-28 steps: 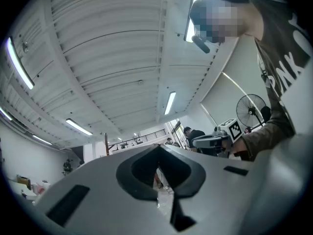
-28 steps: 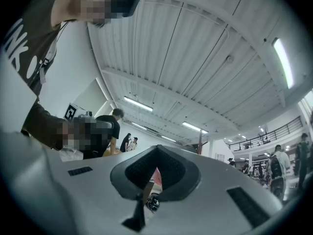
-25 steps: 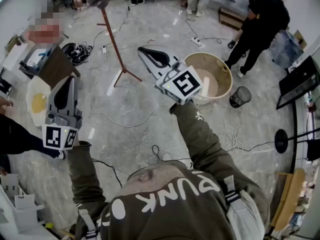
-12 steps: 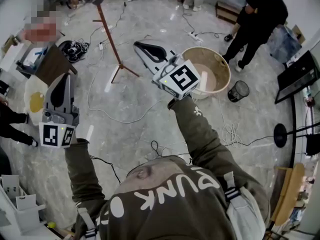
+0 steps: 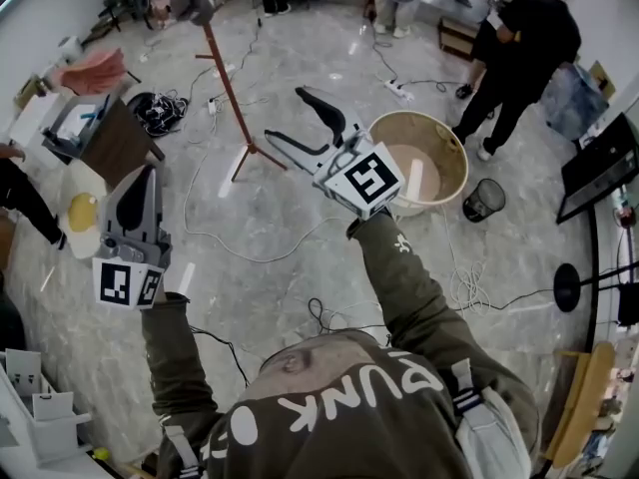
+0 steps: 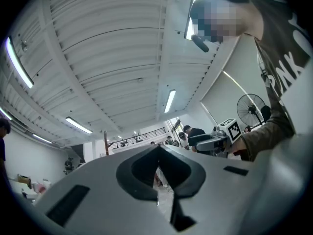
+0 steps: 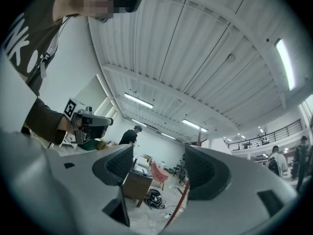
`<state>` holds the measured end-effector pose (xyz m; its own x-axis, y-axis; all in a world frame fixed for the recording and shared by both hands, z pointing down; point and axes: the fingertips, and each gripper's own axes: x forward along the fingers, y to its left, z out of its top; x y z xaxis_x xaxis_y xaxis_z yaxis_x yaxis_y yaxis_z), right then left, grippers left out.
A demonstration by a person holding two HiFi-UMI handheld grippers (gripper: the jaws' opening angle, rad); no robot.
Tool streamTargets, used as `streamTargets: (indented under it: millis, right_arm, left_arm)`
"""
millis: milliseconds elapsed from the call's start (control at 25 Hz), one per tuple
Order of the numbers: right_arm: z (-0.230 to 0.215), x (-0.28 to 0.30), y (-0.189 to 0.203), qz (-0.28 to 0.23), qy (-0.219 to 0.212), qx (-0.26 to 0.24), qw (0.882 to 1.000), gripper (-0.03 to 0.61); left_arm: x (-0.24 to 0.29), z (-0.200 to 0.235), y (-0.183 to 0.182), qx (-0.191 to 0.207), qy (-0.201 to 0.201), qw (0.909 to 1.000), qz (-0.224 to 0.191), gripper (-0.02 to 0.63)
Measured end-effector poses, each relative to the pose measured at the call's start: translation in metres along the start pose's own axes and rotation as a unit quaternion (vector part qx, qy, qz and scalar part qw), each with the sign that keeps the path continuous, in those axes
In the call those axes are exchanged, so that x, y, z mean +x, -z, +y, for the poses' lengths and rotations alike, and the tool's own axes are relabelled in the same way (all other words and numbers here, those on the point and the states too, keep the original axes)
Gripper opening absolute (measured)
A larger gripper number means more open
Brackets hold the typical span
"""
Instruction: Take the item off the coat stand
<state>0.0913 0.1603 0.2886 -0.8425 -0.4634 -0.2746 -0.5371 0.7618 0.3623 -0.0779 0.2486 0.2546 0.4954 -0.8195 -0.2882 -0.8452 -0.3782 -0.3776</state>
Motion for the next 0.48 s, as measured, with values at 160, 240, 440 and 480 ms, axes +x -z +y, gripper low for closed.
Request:
streamTargets:
  millis: [160,240,440,480]
  right_arm:
    - [-0.01,0.0,0.01,0.011,0.009,-0.005,1.0,0.446]
    - [-0.014,-0.003,0.014,0.018,0.011,-0.001,1.0,0.48]
    - [-0.024,-0.014,0.019,0.017,0.01,0.004,1.0,0.494]
    - [-0.027,-0.016,0.02,0.015,0.01,0.004,1.0,0.494]
  left_arm:
    - [0.004,-0.003,0.002,-0.001,-0.004,1.0,0.006,0.003]
    - [0.005,-0.005,0.002,0.0,-0.007,0.9999,0.01,0.003]
    - [0.012,-0.016,0.0,0.003,-0.013,0.9998,0.015,0.003]
    - [0.015,-0.019,-0.001,0.005,-0.015,0.9997,0.016,0.003]
